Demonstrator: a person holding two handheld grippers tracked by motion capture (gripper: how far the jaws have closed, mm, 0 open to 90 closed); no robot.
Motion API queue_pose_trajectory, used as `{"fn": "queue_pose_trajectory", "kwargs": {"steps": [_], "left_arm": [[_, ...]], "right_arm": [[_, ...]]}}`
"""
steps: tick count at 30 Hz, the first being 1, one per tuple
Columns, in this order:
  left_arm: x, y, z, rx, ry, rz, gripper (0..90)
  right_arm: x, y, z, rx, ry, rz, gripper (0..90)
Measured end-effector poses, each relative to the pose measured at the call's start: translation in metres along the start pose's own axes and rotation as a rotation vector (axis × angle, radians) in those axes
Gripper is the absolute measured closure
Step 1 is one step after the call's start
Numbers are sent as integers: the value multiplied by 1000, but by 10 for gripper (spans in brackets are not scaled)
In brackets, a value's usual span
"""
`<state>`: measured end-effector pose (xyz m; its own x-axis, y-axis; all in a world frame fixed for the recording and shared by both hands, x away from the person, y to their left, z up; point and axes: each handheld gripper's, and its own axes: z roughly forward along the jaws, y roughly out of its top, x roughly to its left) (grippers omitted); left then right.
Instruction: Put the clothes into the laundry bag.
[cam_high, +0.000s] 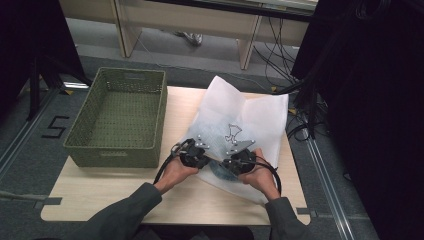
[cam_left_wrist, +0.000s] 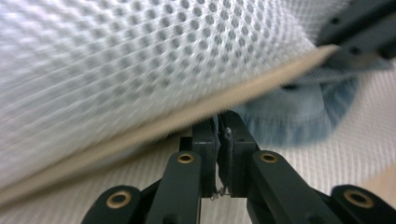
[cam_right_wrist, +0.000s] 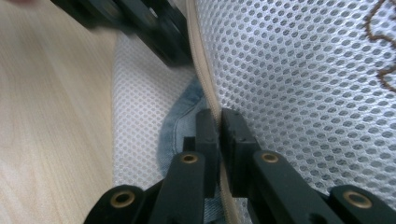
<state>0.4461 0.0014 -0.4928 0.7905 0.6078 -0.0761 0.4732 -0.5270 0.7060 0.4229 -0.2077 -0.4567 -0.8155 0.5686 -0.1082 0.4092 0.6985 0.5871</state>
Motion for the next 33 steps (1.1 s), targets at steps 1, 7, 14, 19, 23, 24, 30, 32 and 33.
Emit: {"fn": "queue_pose_trajectory", "kwargs": {"steps": [1,7,14,19,23,24,30,32,33], "left_arm": [[0,-3,-3,6,-17,-6,850],[-2,-16,-1,96,-48,81,863],[-25,-30,-14,120,-100,118,871],[-54,-40,-18,109,-59,-117,871],[-32,-35,-19,117,-96,150,871],[-32,-35,-19,118,-97,148,871],[-34,-36,-18,102,-94,129,871],[-35,-36,-17,91,-93,116,871],[-35,-36,-17,81,-89,113,871]], "right_arm": [[-1,0,2,1,1,-23,865],[2,-2,11,42,4,-39,863],[9,-5,4,59,33,-63,863],[10,-3,12,72,9,-96,866],[1,4,23,95,-54,-94,869],[-2,6,25,102,-71,-93,870],[-31,12,35,81,-158,-49,870],[-38,14,37,80,-180,-30,870],[-41,14,39,66,-188,-31,870]]}}
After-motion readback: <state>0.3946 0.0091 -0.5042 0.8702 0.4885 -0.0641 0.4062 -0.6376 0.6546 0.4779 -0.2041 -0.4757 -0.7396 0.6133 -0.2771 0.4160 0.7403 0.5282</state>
